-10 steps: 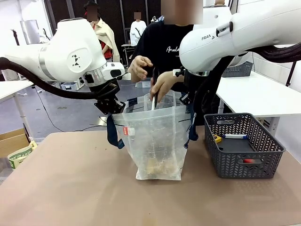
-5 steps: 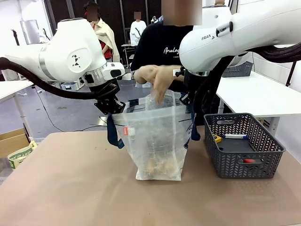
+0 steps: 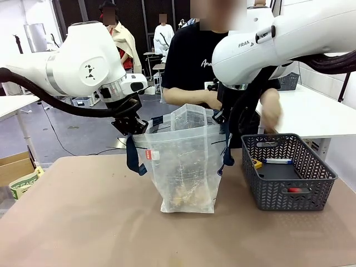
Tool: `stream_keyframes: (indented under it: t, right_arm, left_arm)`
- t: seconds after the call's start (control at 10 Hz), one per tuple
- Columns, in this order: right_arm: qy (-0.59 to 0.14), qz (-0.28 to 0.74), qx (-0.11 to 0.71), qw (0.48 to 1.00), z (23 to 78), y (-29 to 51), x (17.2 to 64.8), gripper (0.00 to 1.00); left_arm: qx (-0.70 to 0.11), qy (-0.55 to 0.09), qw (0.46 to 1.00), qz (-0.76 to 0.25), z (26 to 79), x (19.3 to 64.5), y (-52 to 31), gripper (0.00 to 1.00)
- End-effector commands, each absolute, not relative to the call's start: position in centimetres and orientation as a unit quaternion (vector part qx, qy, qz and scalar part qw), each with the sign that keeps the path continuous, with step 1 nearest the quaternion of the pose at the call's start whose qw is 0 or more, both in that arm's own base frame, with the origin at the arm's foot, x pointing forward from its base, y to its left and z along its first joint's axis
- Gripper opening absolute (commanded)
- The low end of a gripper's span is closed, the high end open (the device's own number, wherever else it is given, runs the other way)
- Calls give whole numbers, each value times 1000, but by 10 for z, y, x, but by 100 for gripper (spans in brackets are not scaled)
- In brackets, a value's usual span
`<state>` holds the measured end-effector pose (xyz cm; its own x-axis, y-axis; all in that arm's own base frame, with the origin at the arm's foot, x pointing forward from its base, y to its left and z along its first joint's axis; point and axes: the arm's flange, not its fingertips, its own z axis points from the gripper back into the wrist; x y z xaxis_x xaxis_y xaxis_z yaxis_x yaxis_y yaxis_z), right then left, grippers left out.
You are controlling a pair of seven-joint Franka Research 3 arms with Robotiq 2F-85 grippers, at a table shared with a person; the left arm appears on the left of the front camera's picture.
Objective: Transfer purchased items from the store into the shopping bag.
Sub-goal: Move the Reusable shopping bag to the right side of the table.
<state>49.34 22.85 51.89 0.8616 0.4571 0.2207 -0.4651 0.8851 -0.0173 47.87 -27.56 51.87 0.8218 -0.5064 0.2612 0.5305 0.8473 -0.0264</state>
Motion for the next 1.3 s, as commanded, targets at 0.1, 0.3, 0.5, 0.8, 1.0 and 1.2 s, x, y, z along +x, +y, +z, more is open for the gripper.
stream_keyframes:
  t: [0.1,0.3,0.5,0.8,1.0,1.2]
  right_arm:
    - [-110,238,18,965,519,228,494,0]
    - [-110,238,18,965,519,228,494,0]
    - [-110,238,18,965,519,228,494,0]
    - [-110,238,18,965,519,228,494,0]
    - [-110,238,18,965,519,228,494,0]
    - [-110,238,18,965,519,228,494,0]
  left_arm:
    - [-48,-126,955,-265,519,479,-275,0]
    - [-48,-126,955,-265,519,479,-275,0]
    - [-48,-126,955,-265,519,479,-275,0]
    - [-48,-126,955,-265,519,479,-275,0]
    - [-48,-126,955,-265,519,479,-275,0]
    - [-48,-126,955,-265,519,479,-275,0]
